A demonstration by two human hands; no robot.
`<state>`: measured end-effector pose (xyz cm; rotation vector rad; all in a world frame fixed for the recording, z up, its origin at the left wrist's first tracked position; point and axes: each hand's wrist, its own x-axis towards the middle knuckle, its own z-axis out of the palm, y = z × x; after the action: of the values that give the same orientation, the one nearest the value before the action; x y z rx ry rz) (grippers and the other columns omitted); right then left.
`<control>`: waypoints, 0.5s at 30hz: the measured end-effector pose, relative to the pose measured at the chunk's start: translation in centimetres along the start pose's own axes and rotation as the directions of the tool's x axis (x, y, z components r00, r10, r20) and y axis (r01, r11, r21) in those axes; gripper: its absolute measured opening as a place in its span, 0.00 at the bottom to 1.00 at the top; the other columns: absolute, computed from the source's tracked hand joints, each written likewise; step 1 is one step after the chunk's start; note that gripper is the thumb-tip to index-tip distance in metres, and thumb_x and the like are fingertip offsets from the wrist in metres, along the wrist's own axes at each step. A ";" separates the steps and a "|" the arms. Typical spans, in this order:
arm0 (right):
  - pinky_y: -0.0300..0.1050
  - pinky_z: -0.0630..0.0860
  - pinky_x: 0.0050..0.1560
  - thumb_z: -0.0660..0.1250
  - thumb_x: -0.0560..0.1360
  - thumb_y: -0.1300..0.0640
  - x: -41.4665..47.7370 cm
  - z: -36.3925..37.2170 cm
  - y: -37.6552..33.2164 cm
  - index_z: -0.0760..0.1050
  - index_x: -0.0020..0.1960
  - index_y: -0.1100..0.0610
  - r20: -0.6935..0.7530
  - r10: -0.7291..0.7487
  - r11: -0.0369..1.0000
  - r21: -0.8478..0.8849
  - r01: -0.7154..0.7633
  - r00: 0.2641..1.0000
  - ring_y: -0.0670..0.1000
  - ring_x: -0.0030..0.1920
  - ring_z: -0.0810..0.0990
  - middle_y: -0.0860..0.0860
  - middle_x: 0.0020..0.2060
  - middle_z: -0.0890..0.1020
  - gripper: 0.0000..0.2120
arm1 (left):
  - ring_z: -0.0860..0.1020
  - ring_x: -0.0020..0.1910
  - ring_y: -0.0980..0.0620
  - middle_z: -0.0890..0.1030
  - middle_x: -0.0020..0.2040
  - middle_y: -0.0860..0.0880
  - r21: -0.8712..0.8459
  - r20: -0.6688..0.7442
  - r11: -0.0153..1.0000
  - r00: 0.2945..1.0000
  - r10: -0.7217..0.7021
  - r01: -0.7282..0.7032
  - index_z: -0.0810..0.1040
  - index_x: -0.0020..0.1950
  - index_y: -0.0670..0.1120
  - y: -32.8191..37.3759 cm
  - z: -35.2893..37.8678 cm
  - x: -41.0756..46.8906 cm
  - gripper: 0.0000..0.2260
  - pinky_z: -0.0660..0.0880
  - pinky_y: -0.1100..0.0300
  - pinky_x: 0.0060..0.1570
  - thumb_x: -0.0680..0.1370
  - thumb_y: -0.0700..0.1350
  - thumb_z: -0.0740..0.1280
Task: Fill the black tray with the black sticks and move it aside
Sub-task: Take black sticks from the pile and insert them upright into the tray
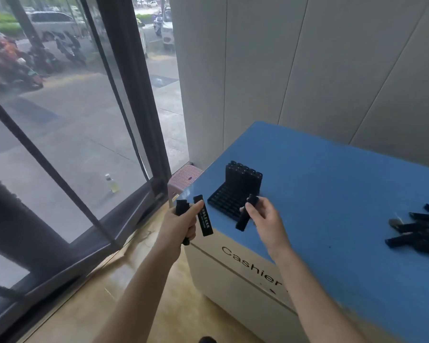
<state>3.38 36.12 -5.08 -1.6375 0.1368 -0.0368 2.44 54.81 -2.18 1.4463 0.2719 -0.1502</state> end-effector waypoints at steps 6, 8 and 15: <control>0.33 0.75 0.46 0.64 0.77 0.55 5.2 0.8 0.6 0.75 0.49 0.52 -0.237 -0.129 0.979 -0.185 0.086 0.963 0.46 0.43 0.80 0.47 0.41 0.81 0.03 | 0.59 0.22 0.55 0.63 0.23 0.53 0.045 0.067 0.999 0.997 -0.029 0.026 0.69 0.37 0.44 1.5 -1.4 7.1 0.11 0.59 0.61 0.26 0.76 0.44 0.68; 0.28 0.73 0.43 0.64 0.77 0.55 5.8 0.7 0.7 0.74 0.48 0.53 -0.287 -0.184 0.959 -0.260 0.108 0.940 0.43 0.42 0.79 0.44 0.40 0.80 0.02 | 0.59 0.23 0.55 0.63 0.23 0.53 0.030 0.089 0.998 0.994 -0.058 0.055 0.68 0.36 0.44 1.4 -1.2 8.8 0.12 0.59 0.62 0.25 0.76 0.44 0.69; 0.24 0.71 0.40 0.69 0.73 0.61 7.3 0.1 0.6 0.74 0.48 0.55 -0.417 -0.284 0.905 -0.414 0.097 0.863 0.37 0.39 0.79 0.39 0.39 0.78 0.06 | 0.60 0.23 0.56 0.64 0.25 0.52 0.058 0.225 0.993 0.968 -0.112 0.102 0.69 0.36 0.46 1.7 0.1 14.0 0.11 0.60 0.64 0.23 0.75 0.44 0.69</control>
<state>10.58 35.35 -6.07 -2.0042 0.3688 -0.6038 16.32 55.80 -4.33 1.4454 0.1586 -0.4104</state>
